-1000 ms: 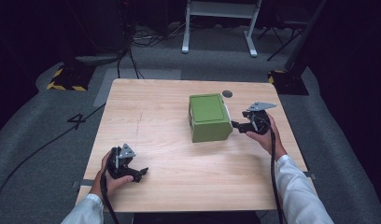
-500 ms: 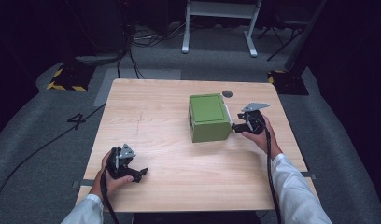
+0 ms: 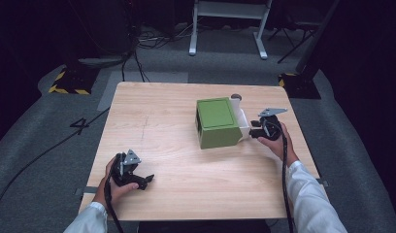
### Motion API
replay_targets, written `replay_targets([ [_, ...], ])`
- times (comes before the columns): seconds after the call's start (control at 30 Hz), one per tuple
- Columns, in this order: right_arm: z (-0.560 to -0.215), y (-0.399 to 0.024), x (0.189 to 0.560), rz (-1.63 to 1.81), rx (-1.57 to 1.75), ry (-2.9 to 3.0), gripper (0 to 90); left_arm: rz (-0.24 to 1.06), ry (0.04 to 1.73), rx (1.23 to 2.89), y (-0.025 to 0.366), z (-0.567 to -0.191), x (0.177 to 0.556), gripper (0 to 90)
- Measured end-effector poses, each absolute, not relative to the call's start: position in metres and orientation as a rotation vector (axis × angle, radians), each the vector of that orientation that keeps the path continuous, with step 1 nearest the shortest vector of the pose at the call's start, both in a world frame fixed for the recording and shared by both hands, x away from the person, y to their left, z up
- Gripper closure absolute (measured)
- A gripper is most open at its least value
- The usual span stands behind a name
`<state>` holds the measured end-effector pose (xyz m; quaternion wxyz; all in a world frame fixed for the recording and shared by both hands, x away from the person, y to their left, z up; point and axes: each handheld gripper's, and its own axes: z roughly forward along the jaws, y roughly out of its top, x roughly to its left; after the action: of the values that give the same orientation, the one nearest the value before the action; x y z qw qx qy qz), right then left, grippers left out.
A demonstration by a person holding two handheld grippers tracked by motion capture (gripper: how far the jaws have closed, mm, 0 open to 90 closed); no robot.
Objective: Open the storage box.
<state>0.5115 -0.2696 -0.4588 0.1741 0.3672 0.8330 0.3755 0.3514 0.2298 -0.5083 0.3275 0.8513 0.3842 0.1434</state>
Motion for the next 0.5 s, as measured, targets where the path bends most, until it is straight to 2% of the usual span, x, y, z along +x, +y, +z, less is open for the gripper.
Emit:
replay_targets([
  [0.5, -0.463, -0.292, 0.514, 1.073, 1.083, 2.355, 56.3, 0.375, 1.006, 2.229, 0.230, -0.508, 0.351, 0.5],
])
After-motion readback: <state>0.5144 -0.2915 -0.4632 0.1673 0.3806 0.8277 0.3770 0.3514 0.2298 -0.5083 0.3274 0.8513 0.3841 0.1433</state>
